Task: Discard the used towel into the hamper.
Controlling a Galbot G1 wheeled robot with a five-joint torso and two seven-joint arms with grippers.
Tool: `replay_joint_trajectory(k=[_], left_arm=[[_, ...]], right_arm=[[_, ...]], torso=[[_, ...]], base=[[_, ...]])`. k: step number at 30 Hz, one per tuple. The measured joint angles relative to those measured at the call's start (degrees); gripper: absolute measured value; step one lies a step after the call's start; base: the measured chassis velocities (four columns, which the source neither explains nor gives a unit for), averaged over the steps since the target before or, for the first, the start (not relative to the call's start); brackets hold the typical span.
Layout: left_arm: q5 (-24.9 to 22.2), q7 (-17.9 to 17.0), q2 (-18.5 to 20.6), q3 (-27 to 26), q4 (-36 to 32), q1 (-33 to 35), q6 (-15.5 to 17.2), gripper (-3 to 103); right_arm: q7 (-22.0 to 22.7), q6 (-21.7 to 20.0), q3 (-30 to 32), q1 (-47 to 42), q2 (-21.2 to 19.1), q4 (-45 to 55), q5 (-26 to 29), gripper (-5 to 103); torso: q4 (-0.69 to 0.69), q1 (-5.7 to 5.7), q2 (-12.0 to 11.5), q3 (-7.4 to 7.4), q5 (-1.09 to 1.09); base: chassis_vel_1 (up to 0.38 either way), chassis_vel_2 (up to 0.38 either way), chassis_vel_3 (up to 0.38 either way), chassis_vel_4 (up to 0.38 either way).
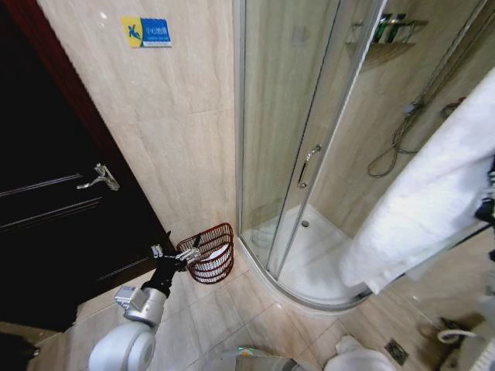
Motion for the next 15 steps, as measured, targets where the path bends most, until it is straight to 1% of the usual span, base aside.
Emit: replay_joint_trajectory(k=[3, 4, 5, 8, 9, 12, 13, 14, 15], left_arm=[[0.0, 0.0, 0.0, 0.0, 0.0, 0.0, 0.0, 100], [0.0, 0.0, 0.0, 0.0, 0.0, 0.0, 0.0, 100], [0.0, 0.0, 0.0, 0.0, 0.0, 0.0, 0.0, 100], [0.0, 0.0, 0.0, 0.0, 0.0, 0.0, 0.0, 100], [0.0, 0.0, 0.0, 0.0, 0.0, 0.0, 0.0, 100], [0.0, 0.0, 0.0, 0.0, 0.0, 0.0, 0.0, 100], [0.0, 0.0, 0.0, 0.0, 0.0, 0.0, 0.0, 100], [0.0, 0.0, 0.0, 0.0, 0.0, 0.0, 0.0, 100], [0.0, 0.0, 0.0, 0.0, 0.0, 0.0, 0.0, 100]], right_arm=[[-0.23, 2.0, -0.9, -1.89, 1.42, 2.51, 0.22, 10], [-0.23, 2.0, -0.9, -1.89, 1.42, 2.51, 0.22, 10], [-0.46, 3.04, -1.37, -2.71, 2.13, 3.05, -0.03, 10], [-0.91, 6.45, -3.51, -4.6, 4.21, 3.15, -1.72, 10], [-0.91, 6.45, -3.51, -4.6, 4.21, 3.15, -1.72, 10], [0.11, 9.93, -6.02, -5.7, 6.39, 3.39, -4.53, 10], [0.11, 9.93, -6.02, -5.7, 6.39, 3.39, -4.53, 10], [0.52, 10.8, -6.61, -5.9, 7.0, 3.49, -5.57, 10], [0.96, 12.55, -7.84, -6.6, 8.24, 3.23, -7.47, 10]], torso=[[0.0, 0.0, 0.0, 0.0, -0.05], [0.0, 0.0, 0.0, 0.0, -0.05], [0.0, 0.0, 0.0, 0.0, -0.05], [-0.01, 0.0, 0.0, 0.0, 0.0], [-0.01, 0.0, 0.0, 0.0, 0.0], [-0.01, 0.0, 0.0, 0.0, -0.01], [-0.01, 0.0, 0.0, 0.0, -0.01], [0.0, 0.0, 0.0, 0.0, -0.02], [0.0, 0.0, 0.0, 0.0, -0.02]], base=[[0.0, 0.0, 0.0, 0.0], [0.0, 0.0, 0.0, 0.0], [0.0, 0.0, 0.0, 0.0], [0.0, 0.0, 0.0, 0.0], [0.0, 0.0, 0.0, 0.0], [0.0, 0.0, 0.0, 0.0], [0.0, 0.0, 0.0, 0.0], [0.0, 0.0, 0.0, 0.0], [0.0, 0.0, 0.0, 0.0]])
